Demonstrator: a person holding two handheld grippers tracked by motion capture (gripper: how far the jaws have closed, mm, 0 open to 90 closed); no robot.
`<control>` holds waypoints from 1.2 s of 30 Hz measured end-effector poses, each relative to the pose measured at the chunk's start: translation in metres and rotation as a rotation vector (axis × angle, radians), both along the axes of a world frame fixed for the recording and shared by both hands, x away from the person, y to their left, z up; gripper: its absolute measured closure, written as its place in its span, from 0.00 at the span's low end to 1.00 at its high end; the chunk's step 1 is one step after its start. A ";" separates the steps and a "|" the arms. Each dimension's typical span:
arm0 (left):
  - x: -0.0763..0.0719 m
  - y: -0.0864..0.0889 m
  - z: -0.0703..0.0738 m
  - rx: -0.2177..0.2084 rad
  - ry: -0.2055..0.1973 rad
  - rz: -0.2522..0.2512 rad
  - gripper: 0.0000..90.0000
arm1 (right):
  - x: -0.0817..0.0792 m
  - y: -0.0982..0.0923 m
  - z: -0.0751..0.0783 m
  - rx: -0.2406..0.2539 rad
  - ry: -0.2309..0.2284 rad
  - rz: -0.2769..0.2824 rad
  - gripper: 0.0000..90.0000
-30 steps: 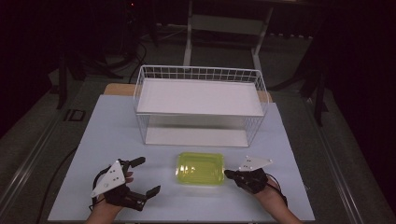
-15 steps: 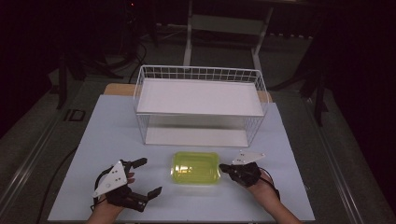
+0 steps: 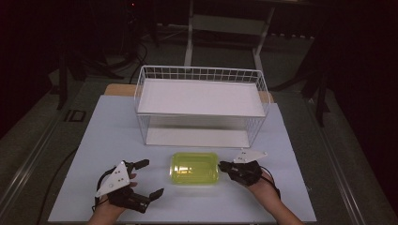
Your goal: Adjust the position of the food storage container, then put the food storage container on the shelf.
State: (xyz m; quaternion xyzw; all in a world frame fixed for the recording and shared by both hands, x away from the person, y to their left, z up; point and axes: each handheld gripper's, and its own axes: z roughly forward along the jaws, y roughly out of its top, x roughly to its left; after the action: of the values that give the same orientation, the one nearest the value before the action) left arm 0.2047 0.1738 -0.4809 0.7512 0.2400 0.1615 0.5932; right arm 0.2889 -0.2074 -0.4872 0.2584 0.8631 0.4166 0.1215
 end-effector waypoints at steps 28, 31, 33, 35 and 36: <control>0.054 -0.028 0.005 0.065 0.277 0.026 0.00 | -0.004 -0.021 0.018 0.207 0.181 -0.139 0.22; 0.060 -0.032 0.001 0.051 0.332 0.053 0.00 | 0.003 -0.020 0.010 0.227 0.243 -0.161 0.22; 0.064 -0.033 -0.002 0.049 0.378 0.085 0.00 | 0.006 -0.017 0.008 0.211 0.275 -0.172 0.20; 0.069 -0.032 -0.006 0.026 0.435 0.105 0.00 | 0.009 -0.015 0.005 0.201 0.331 -0.188 0.18; 0.071 -0.032 -0.008 0.022 0.474 0.124 0.00 | 0.011 -0.013 0.003 0.196 0.357 -0.209 0.17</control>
State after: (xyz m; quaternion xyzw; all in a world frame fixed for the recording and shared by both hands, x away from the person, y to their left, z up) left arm 0.2761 0.1420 -0.4885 0.7584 0.4163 0.0197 0.5011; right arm 0.2995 -0.2206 -0.4845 0.4268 0.7948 0.4311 -0.0163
